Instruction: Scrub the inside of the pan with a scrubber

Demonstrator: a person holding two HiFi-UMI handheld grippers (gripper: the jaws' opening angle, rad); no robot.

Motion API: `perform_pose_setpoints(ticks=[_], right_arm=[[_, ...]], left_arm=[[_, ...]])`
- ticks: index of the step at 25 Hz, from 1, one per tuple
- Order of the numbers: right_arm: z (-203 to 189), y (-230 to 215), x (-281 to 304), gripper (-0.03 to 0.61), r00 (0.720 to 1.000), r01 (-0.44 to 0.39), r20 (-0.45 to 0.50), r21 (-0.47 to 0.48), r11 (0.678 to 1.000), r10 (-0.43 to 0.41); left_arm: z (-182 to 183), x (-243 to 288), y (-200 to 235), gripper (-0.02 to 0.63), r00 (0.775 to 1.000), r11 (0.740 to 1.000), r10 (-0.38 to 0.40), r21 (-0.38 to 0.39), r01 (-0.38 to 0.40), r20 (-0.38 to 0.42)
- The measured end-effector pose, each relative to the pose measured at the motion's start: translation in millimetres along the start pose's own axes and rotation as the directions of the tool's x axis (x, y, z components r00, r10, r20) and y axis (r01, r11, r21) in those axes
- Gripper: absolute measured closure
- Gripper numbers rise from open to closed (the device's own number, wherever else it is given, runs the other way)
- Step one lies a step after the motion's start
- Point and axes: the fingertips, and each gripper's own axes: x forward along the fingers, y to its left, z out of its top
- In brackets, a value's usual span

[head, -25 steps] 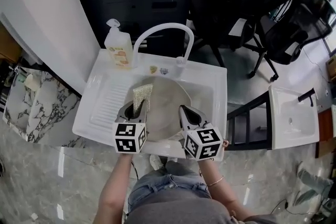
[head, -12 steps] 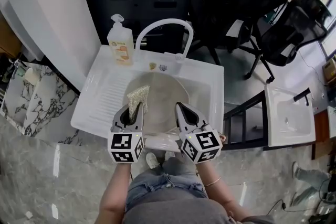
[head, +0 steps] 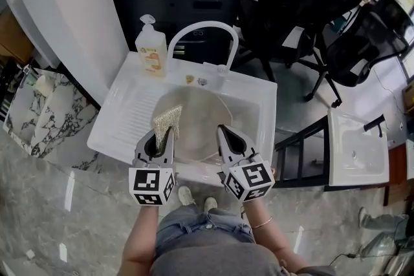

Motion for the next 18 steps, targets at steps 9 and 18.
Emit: perform_pose_setpoints(ticks=[9,18], right_arm=[[1.0,-11.0,-18.5,0.569,1.0,-0.013,0.006,-0.006,1.0,0.013],[2.5,-4.4,-36.4,0.569,0.998,-0.061,0.02,-0.01,0.998,0.062]], left_arm=[[-4.0,-10.2,-20.7,0.548,1.0,0.999,0.03,-0.013,-0.03,-0.008],[-3.4,-26.8,-33.0,0.548,0.997,0.997,0.072,-0.007,-0.072,0.003]])
